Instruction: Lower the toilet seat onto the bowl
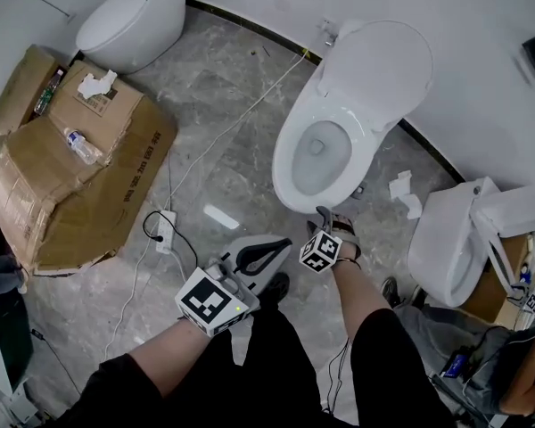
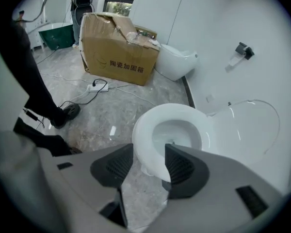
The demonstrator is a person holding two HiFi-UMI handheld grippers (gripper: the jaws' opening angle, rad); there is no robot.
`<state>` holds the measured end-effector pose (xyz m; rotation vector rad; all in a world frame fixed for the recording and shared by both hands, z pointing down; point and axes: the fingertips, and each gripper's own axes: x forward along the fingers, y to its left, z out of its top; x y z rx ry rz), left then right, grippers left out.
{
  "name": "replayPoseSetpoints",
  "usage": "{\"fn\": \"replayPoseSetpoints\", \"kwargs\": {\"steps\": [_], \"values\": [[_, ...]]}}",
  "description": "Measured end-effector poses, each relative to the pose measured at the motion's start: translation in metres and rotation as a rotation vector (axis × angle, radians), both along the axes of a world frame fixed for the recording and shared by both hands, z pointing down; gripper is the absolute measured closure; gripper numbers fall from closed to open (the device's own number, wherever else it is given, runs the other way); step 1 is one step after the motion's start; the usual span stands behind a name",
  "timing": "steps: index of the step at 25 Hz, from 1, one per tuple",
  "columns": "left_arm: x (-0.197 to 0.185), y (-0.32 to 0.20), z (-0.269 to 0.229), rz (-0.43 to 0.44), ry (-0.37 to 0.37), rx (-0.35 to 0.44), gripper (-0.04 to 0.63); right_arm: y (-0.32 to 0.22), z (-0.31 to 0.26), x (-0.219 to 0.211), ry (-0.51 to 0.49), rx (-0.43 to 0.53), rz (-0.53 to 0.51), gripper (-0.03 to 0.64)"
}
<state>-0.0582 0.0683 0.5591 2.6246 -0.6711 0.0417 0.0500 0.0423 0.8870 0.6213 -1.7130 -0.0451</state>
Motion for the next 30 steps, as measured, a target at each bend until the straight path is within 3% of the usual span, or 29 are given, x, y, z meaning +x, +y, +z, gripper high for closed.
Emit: {"fn": "replayPoseSetpoints", "kwargs": {"steps": [8, 14, 21, 30], "values": [[0.006, 0.040, -0.078, 0.097, 0.006, 0.001, 0.581, 0.024, -0.153, 0.005, -0.192, 0.104, 0.261, 0.411], [-0.010, 0.042, -0.130, 0.108, -0.004, 0.022, 0.580, 0.029, -0.270, -0.015, -0.439, 0.219, 0.500, 0.419], [-0.021, 0.038, -0.181, 0.108, 0.020, 0.093, 0.580, 0.035, -0.384, -0.053, -0.626, 0.321, 0.524, 0.532], [-0.019, 0.049, -0.209, 0.134, 0.039, 0.120, 0.580, 0.068, -0.492, -0.069, -0.895, 0.370, 0.543, 0.578]]}}
